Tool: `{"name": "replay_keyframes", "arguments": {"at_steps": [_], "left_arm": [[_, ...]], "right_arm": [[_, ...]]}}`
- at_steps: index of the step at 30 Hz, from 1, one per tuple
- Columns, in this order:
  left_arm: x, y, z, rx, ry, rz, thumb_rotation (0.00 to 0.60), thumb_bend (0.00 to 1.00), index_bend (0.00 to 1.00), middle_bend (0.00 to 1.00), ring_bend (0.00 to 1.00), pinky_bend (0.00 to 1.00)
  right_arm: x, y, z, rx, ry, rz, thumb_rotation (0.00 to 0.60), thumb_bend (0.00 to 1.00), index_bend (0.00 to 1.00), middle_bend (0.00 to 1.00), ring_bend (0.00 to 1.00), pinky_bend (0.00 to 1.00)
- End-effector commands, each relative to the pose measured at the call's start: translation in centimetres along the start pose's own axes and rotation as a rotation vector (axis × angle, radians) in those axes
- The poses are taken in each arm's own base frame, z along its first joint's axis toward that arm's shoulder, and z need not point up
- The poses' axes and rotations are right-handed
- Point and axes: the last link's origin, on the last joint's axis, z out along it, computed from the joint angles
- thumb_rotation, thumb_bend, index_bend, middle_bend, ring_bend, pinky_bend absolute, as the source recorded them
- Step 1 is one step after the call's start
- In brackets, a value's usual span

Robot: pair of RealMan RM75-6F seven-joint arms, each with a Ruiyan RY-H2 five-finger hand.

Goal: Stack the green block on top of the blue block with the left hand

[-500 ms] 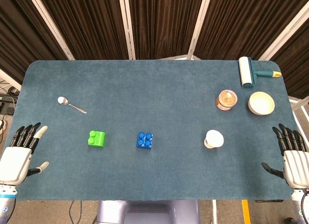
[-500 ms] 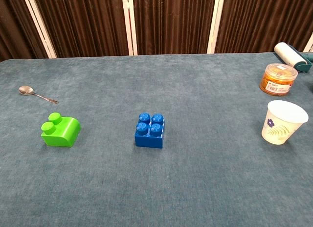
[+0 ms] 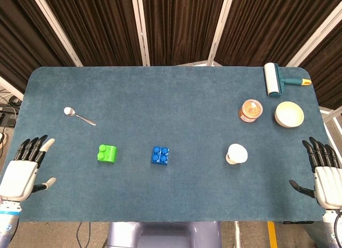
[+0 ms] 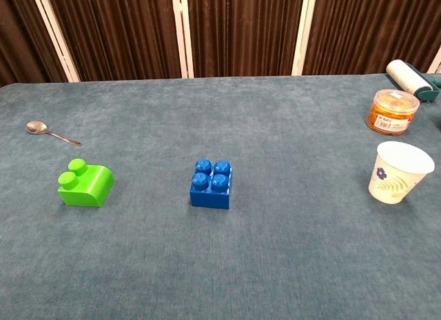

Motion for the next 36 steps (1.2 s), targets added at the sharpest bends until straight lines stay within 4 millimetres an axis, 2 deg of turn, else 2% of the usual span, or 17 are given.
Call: {"name": "replay_keyframes", "arguments": {"at_steps": [1, 3, 8, 10, 13, 25, 32, 36], "left_arm": [[-1.9, 0.7, 3.4, -0.035, -0.097, -0.025, 0.600, 0.00, 0.00, 0.00, 0.00, 0.00], [-2.8, 1.4, 5.2, -0.064, -0.122, -0.020, 0.600, 0.00, 0.00, 0.00, 0.01, 0.01], [-5.1, 3.5, 9.4, -0.127, -0.190, 0.020, 0.600, 0.05, 0.03, 0.05, 0.12, 0.12], [-5.7, 4.2, 10.5, -0.140, -0.201, 0.035, 0.600, 0.09, 0.05, 0.06, 0.13, 0.13], [-6.5, 5.0, 11.6, -0.149, -0.220, 0.063, 0.600, 0.11, 0.10, 0.09, 0.14, 0.14], [-8.8, 6.8, 12.9, -0.141, -0.316, 0.097, 0.600, 0.11, 0.18, 0.14, 0.18, 0.18], [-9.8, 7.6, 13.7, -0.134, -0.326, 0.078, 0.600, 0.11, 0.21, 0.18, 0.22, 0.25], [-10.3, 8.0, 14.1, -0.138, -0.330, 0.078, 0.600, 0.11, 0.26, 0.26, 0.29, 0.32]], "right_arm": [[0.0, 0.1, 0.1, -0.005, -0.004, 0.001, 0.600, 0.00, 0.00, 0.00, 0.00, 0.00], [-0.1, 0.3, 0.2, -0.011, -0.010, 0.002, 0.600, 0.00, 0.00, 0.00, 0.00, 0.00], [-0.1, 0.4, 0.5, -0.017, -0.012, 0.003, 0.600, 0.00, 0.00, 0.00, 0.00, 0.00], [-0.2, 0.4, 0.5, -0.017, -0.016, 0.001, 0.600, 0.00, 0.00, 0.00, 0.00, 0.00], [-0.3, 0.5, 0.5, -0.021, -0.023, -0.003, 0.600, 0.00, 0.00, 0.00, 0.00, 0.00], [-0.4, 0.7, 0.5, -0.035, -0.025, -0.007, 0.600, 0.00, 0.00, 0.00, 0.00, 0.00], [-0.3, 1.0, 0.5, -0.044, -0.025, -0.003, 0.600, 0.00, 0.00, 0.00, 0.00, 0.00], [-0.3, 1.1, 0.5, -0.046, -0.024, -0.002, 0.600, 0.00, 0.00, 0.00, 0.00, 0.00]]}}
